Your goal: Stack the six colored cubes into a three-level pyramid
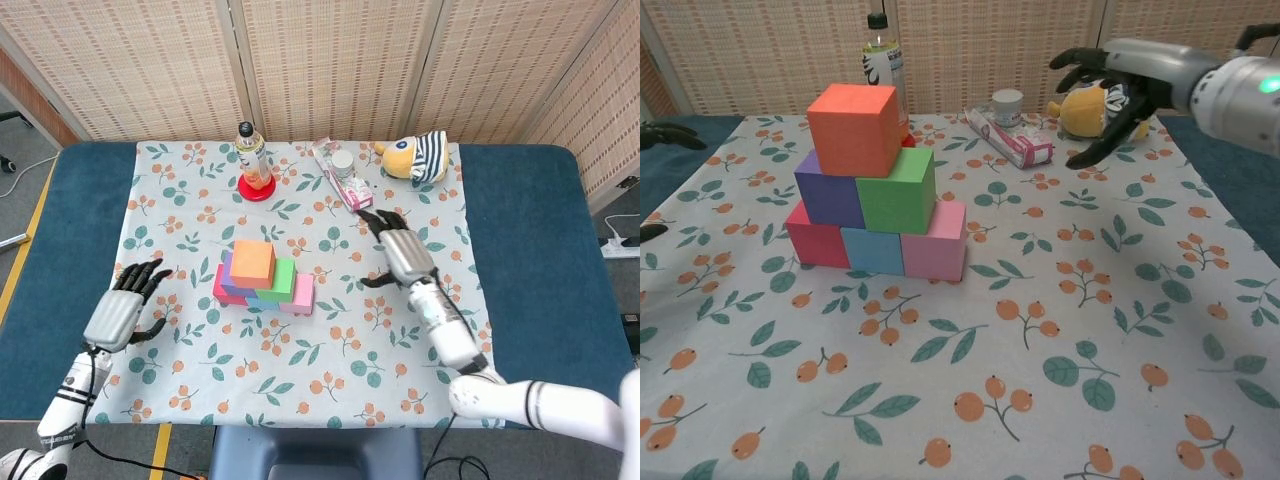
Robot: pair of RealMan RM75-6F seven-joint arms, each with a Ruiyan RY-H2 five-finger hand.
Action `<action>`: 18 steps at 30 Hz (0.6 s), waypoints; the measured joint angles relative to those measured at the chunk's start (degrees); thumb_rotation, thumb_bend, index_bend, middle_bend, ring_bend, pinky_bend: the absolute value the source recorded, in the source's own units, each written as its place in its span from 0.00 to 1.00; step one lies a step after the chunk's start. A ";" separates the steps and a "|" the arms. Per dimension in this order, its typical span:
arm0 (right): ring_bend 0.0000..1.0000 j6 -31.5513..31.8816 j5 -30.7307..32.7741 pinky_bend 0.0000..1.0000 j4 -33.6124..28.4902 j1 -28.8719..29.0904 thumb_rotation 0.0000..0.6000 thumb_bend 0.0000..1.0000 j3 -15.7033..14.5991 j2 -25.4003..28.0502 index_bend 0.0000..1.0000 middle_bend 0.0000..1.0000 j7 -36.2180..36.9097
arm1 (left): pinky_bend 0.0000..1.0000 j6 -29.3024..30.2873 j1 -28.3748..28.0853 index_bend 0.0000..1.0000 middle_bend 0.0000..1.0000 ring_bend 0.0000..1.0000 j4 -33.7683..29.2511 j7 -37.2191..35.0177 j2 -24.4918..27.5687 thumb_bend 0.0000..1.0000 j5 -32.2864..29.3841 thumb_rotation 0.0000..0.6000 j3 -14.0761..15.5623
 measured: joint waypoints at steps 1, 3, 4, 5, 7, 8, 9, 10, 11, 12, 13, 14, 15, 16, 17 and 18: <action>0.01 1.61 -2.10 0.00 -1.46 -2.49 1.00 0.00 -1.32 2.44 0.00 0.11 0.96 | 0.07 1.48 1.12 0.13 0.03 0.00 -0.10 -0.23 0.66 0.34 -0.15 1.00 0.00; 0.01 4.04 -5.50 0.00 -3.07 -6.10 1.00 0.00 -3.39 6.02 0.00 0.11 2.81 | 0.07 4.78 3.93 0.12 0.03 0.00 -0.11 -0.54 2.08 0.34 -0.71 1.00 0.04; 0.01 5.45 -7.25 0.00 -3.61 -7.92 1.00 0.00 -4.43 7.66 0.00 0.11 3.77 | 0.07 6.07 5.12 0.12 0.03 0.00 -0.01 -0.63 2.58 0.34 -1.02 1.00 0.06; 0.01 7.46 -9.67 0.00 -4.03 -10.23 1.00 0.00 -5.79 9.47 0.00 0.11 4.98 | 0.07 7.27 6.26 0.12 0.03 0.00 0.14 -0.72 2.97 0.34 -1.36 1.00 0.09; 0.00 10.65 -13.20 0.00 -4.07 -13.45 1.00 0.00 -7.80 11.23 0.00 0.10 6.77 | 0.07 9.53 8.73 0.12 0.04 0.00 0.65 -0.92 3.63 0.34 -2.04 1.00 0.35; 0.00 12.96 -15.27 0.00 -3.79 -15.74 1.00 0.00 -9.11 12.05 0.00 0.09 8.04 | 0.06 10.31 9.71 0.12 0.04 0.00 0.88 -0.92 3.80 0.34 -2.29 1.00 0.54; 0.00 14.76 -16.75 0.00 -3.43 -17.53 1.00 0.00 -10.06 12.55 0.00 0.08 9.13 | 0.06 11.33 10.96 0.11 0.04 0.00 1.19 -0.80 3.92 0.34 -2.52 1.00 0.87; 0.00 16.59 -18.11 0.00 -2.96 -19.33 1.00 0.00 -10.96 12.98 0.00 0.07 10.32 | 0.06 12.09 11.87 0.11 0.04 0.00 1.40 -0.63 3.94 0.34 -2.61 1.00 1.16; 0.00 19.03 -19.75 0.00 -2.14 -21.76 1.00 0.00 -12.05 13.38 0.00 0.06 12.04 | 0.06 12.88 12.75 0.10 0.04 0.00 1.59 -0.45 3.89 0.34 -2.61 1.00 1.48; 0.00 20.83 -20.79 0.00 -1.45 -23.59 1.00 0.00 -12.84 13.59 0.00 0.05 13.41 | 0.06 13.92 13.90 0.10 0.04 0.00 1.79 -0.22 3.74 0.34 -2.49 1.00 2.01; 0.00 22.58 -21.71 0.00 -0.72 -25.40 1.00 0.00 -13.59 13.73 0.00 0.04 14.79 | 0.06 14.69 14.73 0.09 0.04 0.00 1.88 -0.03 3.57 0.34 -2.29 1.00 2.44; 0.00 24.81 -22.97 0.00 0.32 -27.77 1.00 0.00 -14.56 13.82 0.00 0.04 16.65 | 0.06 15.45 15.53 0.09 0.04 0.00 1.93 0.21 3.36 0.34 -2.01 1.00 2.88; 0.00 26.39 -23.96 0.00 1.15 -29.48 1.00 0.00 -15.27 13.84 0.00 0.04 18.05 | 0.06 16.44 16.54 0.09 0.04 0.00 1.94 0.59 3.02 0.34 -1.51 1.00 3.43; 0.00 27.88 -24.93 0.00 1.99 -31.10 1.00 0.00 -15.95 13.82 0.00 0.04 19.43 | 0.06 17.17 17.24 0.09 0.04 0.00 1.90 0.91 2.74 0.34 -1.09 1.00 3.80; 0.00 29.67 -26.26 0.00 3.13 -33.06 1.00 0.00 -16.76 13.72 0.00 0.04 21.10 | 0.06 17.86 17.87 0.09 0.03 0.00 1.82 1.25 2.45 0.34 -0.63 1.00 4.14; 0.00 30.93 -27.25 0.00 3.88 -34.36 1.00 0.00 -17.31 13.61 0.00 0.04 22.17 | 0.06 18.70 18.65 0.09 0.03 0.00 1.60 1.68 2.09 0.34 0.04 1.00 4.60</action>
